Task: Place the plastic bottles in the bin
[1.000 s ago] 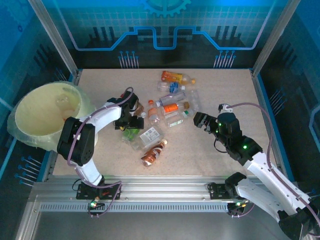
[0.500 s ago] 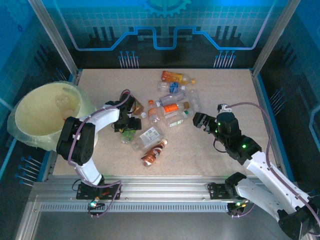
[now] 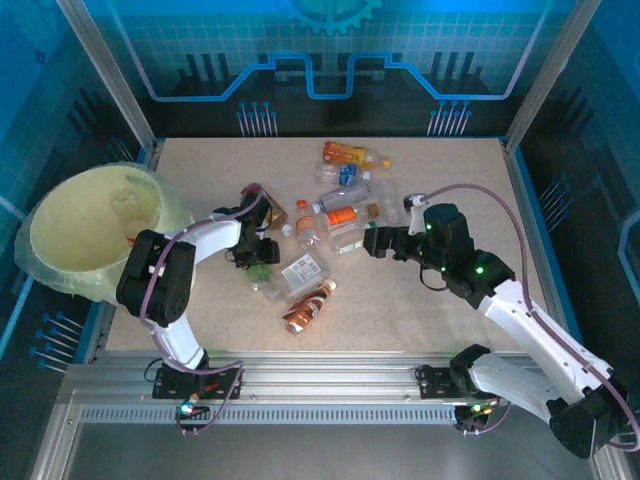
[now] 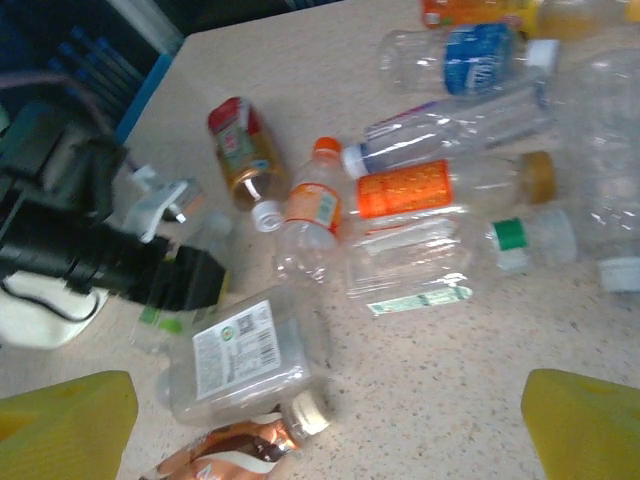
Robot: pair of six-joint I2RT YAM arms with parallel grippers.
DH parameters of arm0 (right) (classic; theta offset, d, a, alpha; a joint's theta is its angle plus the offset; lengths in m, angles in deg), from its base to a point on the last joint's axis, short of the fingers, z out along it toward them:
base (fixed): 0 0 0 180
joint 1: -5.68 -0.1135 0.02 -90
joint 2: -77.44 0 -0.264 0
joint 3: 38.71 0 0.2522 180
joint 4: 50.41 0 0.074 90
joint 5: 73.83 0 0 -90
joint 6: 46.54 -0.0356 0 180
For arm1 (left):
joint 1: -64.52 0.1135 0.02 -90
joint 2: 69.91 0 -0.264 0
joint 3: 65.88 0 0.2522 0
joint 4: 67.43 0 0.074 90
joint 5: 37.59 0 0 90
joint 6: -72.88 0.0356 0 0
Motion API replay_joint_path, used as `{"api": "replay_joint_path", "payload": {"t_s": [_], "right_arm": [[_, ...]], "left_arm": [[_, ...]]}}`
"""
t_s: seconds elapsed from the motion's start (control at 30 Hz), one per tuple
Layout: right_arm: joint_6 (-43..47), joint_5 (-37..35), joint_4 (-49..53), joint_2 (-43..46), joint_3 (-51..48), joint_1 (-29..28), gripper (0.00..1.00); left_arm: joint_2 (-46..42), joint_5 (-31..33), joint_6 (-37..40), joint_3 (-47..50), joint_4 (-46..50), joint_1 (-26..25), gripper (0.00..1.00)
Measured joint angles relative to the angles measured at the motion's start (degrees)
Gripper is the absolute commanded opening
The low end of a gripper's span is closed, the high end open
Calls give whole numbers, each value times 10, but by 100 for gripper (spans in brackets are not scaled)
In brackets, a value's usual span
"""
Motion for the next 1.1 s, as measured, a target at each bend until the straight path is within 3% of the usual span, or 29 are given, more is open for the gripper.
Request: {"api": "replay_joint_path", "payload": {"t_s": [0.23,0.6,1.1], "right_arm": [[46,20,-10,-16,20,-58,100],[87,32,-23,-30,35,-79,100],[93,42,-32,-53,69,-92,100]], "left_arm": [[-29,0,-8,20,-22,0,51],[-149,-1,-9,42,-33,0,49],[-314,-97,-13,38,-47,9,48]]}}
